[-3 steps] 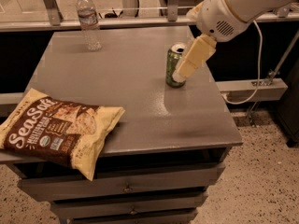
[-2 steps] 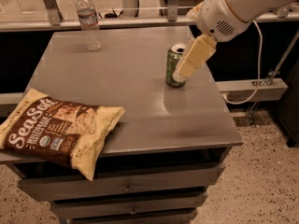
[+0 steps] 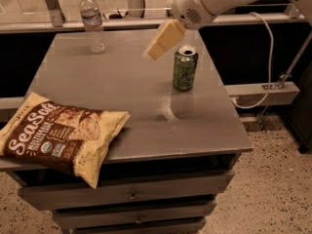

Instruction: Move water bottle near brown chip bag

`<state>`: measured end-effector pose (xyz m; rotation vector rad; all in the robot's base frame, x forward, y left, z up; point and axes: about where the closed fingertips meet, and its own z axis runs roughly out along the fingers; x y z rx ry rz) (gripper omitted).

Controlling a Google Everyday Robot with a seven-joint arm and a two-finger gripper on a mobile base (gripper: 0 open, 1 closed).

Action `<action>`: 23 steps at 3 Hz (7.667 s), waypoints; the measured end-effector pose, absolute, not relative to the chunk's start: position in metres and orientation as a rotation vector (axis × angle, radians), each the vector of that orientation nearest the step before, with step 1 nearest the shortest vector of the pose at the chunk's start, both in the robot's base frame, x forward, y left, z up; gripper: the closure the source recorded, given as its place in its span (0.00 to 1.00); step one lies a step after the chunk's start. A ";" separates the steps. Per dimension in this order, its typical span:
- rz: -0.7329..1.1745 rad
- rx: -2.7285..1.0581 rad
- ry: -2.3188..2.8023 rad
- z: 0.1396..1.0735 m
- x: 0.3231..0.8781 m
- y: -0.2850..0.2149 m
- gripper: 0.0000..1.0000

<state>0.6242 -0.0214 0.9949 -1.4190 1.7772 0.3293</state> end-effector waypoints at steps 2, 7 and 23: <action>0.367 -1.299 1.716 0.990 0.696 0.057 0.00; 0.532 -1.074 1.663 0.959 0.830 0.179 0.00; 1.010 -1.348 1.453 0.945 0.614 0.221 1.00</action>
Offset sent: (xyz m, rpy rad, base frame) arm 0.1185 0.1191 0.0008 0.2013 -0.1040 -0.0897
